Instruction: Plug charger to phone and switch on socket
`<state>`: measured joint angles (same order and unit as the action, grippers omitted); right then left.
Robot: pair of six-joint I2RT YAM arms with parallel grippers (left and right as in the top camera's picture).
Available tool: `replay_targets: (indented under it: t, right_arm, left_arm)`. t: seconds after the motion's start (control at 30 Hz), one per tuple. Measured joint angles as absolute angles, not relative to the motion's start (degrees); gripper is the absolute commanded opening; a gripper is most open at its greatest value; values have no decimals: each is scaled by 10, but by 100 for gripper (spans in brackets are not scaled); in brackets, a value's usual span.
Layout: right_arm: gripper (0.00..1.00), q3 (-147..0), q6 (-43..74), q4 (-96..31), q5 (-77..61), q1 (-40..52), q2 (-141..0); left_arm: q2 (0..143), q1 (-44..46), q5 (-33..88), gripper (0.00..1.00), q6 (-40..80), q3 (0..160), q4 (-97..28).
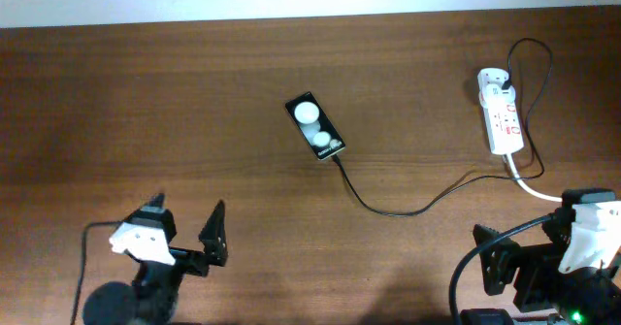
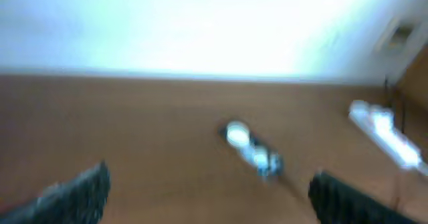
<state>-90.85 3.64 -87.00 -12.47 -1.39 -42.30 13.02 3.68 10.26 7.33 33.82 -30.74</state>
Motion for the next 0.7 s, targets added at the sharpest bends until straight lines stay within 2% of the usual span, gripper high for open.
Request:
replay_targets:
  t: [0.13,0.37,0.5,0.6,0.7]
  right_arm:
    - [99,-909,36,-870,-124,-14,-423]
    - [99,-909,36,-870,-125,-14,-423]
    - [99,-908,36,-870,-125,-14,-423]
    - [99,-908,36,-870,-125,-14,-423]
    - [99,-909,36,-870,-125,-14,-423]
  left_arm:
    - [16,9,109,99,107,195,-191]
    - [7,8,62,99,163,26,140]
    - [6,8,36,99,186,8,78]
    - [6,8,27,99,194,6,-41]
    - [6,8,27,99,194,6,-41]
